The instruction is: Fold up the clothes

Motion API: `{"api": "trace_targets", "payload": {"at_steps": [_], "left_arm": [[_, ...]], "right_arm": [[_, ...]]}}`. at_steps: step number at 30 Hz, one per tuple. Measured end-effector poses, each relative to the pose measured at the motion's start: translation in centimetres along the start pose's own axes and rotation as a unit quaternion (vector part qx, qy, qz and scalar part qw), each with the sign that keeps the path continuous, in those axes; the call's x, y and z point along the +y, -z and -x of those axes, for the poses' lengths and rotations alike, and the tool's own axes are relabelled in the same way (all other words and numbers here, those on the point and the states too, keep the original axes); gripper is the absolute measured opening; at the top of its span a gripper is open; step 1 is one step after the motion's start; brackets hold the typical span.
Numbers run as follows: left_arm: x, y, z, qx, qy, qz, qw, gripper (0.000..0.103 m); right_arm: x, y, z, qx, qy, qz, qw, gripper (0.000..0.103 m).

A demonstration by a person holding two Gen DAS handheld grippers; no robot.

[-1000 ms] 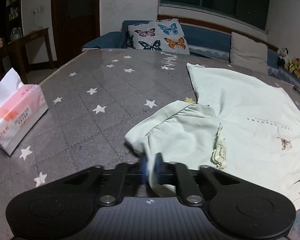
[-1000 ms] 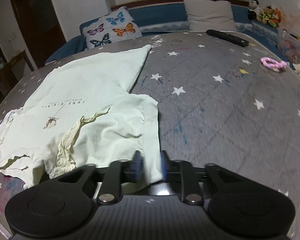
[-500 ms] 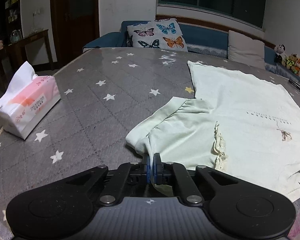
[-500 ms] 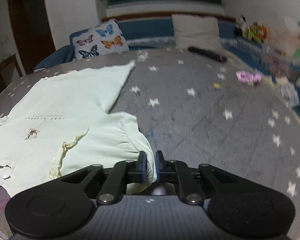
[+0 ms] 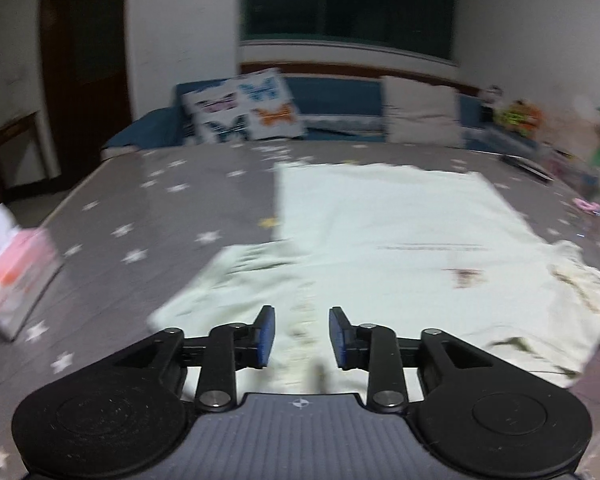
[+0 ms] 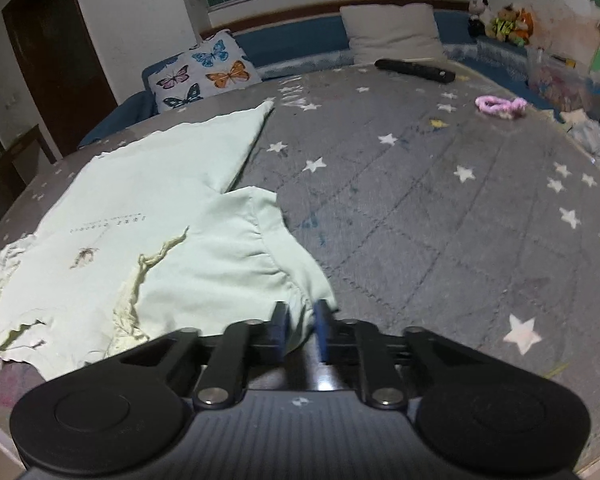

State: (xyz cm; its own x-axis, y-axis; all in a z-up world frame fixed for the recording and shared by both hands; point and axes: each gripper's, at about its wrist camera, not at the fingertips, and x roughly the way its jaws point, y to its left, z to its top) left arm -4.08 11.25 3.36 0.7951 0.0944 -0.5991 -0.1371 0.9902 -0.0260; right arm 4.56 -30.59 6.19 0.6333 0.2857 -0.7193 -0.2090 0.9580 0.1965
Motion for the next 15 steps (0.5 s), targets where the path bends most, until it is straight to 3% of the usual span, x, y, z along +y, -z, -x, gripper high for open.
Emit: {"api": "trace_targets", "payload": {"at_steps": [7, 15], "left_arm": [[-8.5, 0.1, -1.8, 0.015, 0.085, -0.06, 0.9945, 0.036], [-16.8, -0.2, -5.1, 0.044, 0.141, -0.134, 0.9799, 0.036]], "right_arm": [[-0.8, 0.0, 0.9, -0.024, 0.0, -0.011, 1.0, 0.008], [-2.0, 0.2, 1.1, -0.027, -0.028, -0.046, 0.998, 0.024]]}}
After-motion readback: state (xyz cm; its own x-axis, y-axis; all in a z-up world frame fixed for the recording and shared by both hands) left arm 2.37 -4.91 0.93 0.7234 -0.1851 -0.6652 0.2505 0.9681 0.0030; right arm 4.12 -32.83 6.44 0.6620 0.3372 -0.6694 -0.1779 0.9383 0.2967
